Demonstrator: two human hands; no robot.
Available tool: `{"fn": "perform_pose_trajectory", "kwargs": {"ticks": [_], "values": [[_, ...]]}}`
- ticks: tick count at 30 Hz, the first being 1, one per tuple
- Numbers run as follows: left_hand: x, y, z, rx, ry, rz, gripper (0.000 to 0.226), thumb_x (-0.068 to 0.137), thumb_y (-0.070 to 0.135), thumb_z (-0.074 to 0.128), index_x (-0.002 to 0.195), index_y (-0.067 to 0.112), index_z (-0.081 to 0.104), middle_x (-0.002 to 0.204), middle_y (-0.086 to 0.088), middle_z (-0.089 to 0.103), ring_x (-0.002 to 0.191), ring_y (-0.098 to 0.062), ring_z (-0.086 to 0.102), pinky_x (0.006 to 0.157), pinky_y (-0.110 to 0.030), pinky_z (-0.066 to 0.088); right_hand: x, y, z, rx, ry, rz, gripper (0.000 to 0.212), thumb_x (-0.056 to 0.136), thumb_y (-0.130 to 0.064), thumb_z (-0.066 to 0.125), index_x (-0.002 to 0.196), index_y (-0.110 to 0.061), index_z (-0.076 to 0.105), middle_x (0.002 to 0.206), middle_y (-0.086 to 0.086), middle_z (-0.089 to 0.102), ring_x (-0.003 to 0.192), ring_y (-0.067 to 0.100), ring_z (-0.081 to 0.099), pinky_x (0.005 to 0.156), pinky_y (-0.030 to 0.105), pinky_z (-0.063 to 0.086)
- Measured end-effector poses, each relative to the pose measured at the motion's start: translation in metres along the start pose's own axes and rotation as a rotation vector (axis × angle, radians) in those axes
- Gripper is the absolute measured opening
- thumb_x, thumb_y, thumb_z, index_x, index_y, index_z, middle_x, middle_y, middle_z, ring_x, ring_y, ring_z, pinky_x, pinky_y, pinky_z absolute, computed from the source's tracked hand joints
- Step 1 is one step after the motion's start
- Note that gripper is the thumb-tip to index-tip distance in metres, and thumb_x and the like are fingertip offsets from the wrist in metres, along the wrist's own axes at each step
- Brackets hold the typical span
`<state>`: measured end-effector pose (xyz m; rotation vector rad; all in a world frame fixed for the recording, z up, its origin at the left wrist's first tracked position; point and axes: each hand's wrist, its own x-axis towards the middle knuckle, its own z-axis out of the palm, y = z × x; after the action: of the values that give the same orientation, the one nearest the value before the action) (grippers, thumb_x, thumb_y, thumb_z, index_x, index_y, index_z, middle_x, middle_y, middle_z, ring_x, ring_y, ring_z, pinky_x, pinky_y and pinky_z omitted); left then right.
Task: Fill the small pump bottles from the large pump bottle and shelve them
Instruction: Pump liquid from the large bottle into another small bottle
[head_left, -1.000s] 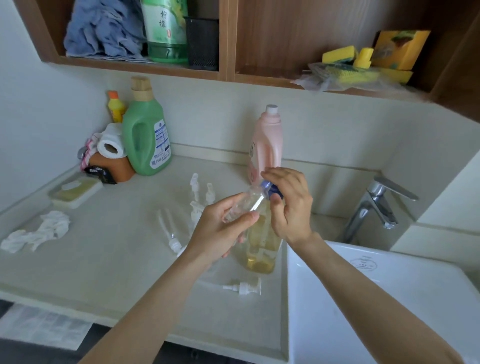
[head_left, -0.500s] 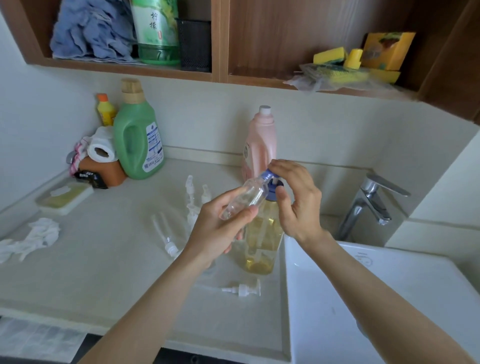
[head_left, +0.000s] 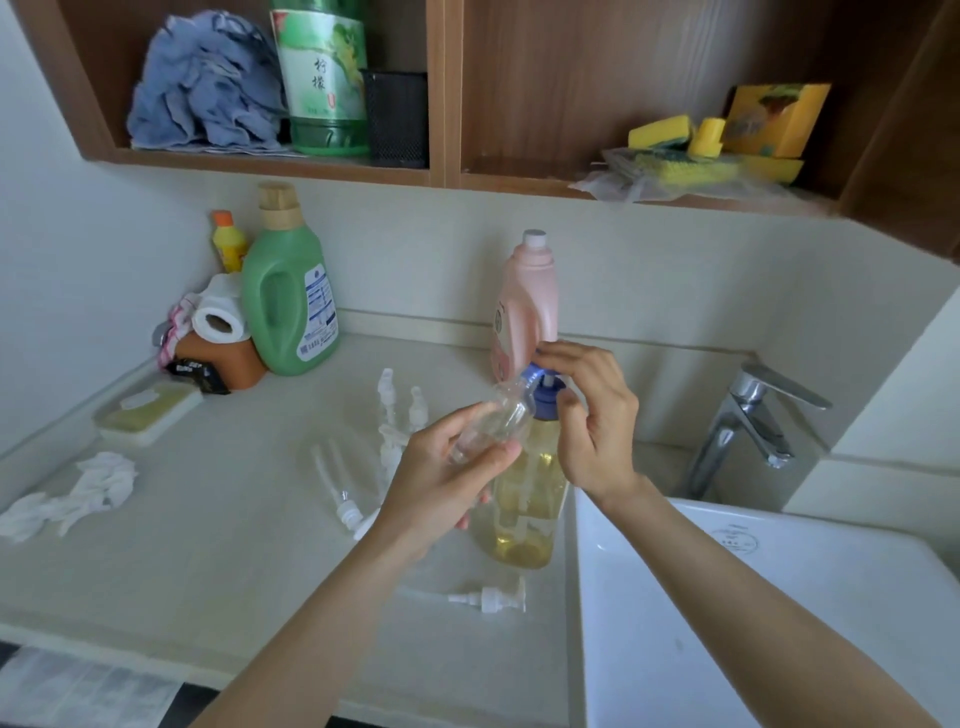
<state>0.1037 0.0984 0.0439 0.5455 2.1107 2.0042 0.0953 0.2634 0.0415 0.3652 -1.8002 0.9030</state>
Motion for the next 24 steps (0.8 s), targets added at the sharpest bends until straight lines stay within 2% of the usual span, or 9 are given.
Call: {"fn": "perform_pose_trajectory", "kwargs": {"ticks": [2, 5, 9, 12, 15, 18, 22, 24], "values": [[0.001, 0.002, 0.0, -0.007, 0.001, 0.01, 0.038, 0.084, 0.022, 0.07, 0.116, 0.038, 0.059, 0.074, 0.004, 0.065, 0.051, -0.013, 0.052, 0.035, -0.019, 0.032, 0.005, -0.001, -0.001, 0.005, 0.005, 0.005, 0.035, 0.083, -0.006, 0.037, 0.093, 0.0, 0.071, 0.105, 0.0, 0.065, 0.101, 0.02, 0.06, 0.092, 0.028, 0.043], [0.002, 0.003, 0.0, -0.008, 0.009, 0.006, 0.043, 0.083, 0.022, 0.07, 0.124, 0.03, 0.058, 0.079, -0.001, 0.064, 0.051, -0.014, 0.054, 0.035, -0.021, 0.034, 0.003, 0.001, 0.0, -0.004, 0.005, -0.014, 0.034, 0.087, -0.009, 0.039, 0.098, 0.0, 0.071, 0.108, 0.002, 0.064, 0.105, 0.021, 0.059, 0.095, 0.029, 0.043], [0.003, 0.001, 0.0, -0.016, 0.01, 0.003, 0.043, 0.082, 0.02, 0.072, 0.122, 0.027, 0.059, 0.073, 0.008, 0.067, 0.05, -0.014, 0.053, 0.034, -0.02, 0.033, -0.004, 0.003, 0.003, -0.032, 0.018, -0.006, 0.038, 0.078, -0.007, 0.038, 0.098, 0.0, 0.069, 0.109, 0.0, 0.062, 0.108, 0.018, 0.055, 0.096, 0.03, 0.042], [0.002, -0.003, -0.001, 0.007, 0.02, -0.027, 0.039, 0.081, 0.021, 0.074, 0.116, 0.03, 0.06, 0.08, 0.006, 0.071, 0.051, -0.012, 0.055, 0.034, -0.02, 0.034, -0.012, 0.005, 0.006, -0.048, 0.023, -0.003, 0.039, 0.072, -0.007, 0.037, 0.093, 0.0, 0.069, 0.103, 0.001, 0.063, 0.105, 0.017, 0.055, 0.093, 0.028, 0.042], [0.001, -0.004, -0.002, 0.025, 0.036, -0.048, 0.038, 0.081, 0.021, 0.074, 0.116, 0.029, 0.062, 0.085, 0.008, 0.07, 0.052, -0.011, 0.057, 0.034, -0.019, 0.033, -0.017, 0.002, 0.01, -0.069, 0.005, 0.014, 0.04, 0.069, -0.007, 0.036, 0.091, 0.0, 0.068, 0.098, 0.008, 0.066, 0.102, 0.023, 0.056, 0.093, 0.025, 0.039], [-0.003, -0.003, -0.001, 0.021, 0.031, -0.045, 0.033, 0.081, 0.017, 0.074, 0.108, 0.034, 0.063, 0.076, 0.009, 0.068, 0.053, -0.009, 0.057, 0.035, -0.019, 0.034, -0.016, -0.003, 0.006, -0.086, -0.054, 0.046, 0.039, 0.07, -0.009, 0.036, 0.092, -0.001, 0.068, 0.099, 0.007, 0.066, 0.1, 0.027, 0.057, 0.092, 0.023, 0.038], [-0.004, 0.001, -0.002, 0.059, -0.003, -0.049, 0.015, 0.082, 0.011, 0.072, 0.092, 0.02, 0.066, 0.08, 0.005, 0.067, 0.055, -0.006, 0.058, 0.039, -0.02, 0.039, 0.002, -0.01, -0.005, -0.067, -0.093, 0.043, 0.036, 0.076, -0.012, 0.037, 0.09, -0.006, 0.069, 0.096, -0.002, 0.065, 0.09, 0.024, 0.056, 0.086, 0.023, 0.039], [-0.003, 0.004, 0.0, 0.072, -0.004, -0.042, 0.01, 0.082, 0.009, 0.071, 0.084, 0.018, 0.066, 0.08, 0.003, 0.067, 0.054, -0.006, 0.058, 0.04, -0.02, 0.04, 0.015, -0.012, -0.009, -0.078, -0.099, 0.027, 0.034, 0.077, -0.012, 0.038, 0.087, -0.006, 0.07, 0.09, 0.0, 0.066, 0.084, 0.025, 0.057, 0.082, 0.023, 0.041]]}}
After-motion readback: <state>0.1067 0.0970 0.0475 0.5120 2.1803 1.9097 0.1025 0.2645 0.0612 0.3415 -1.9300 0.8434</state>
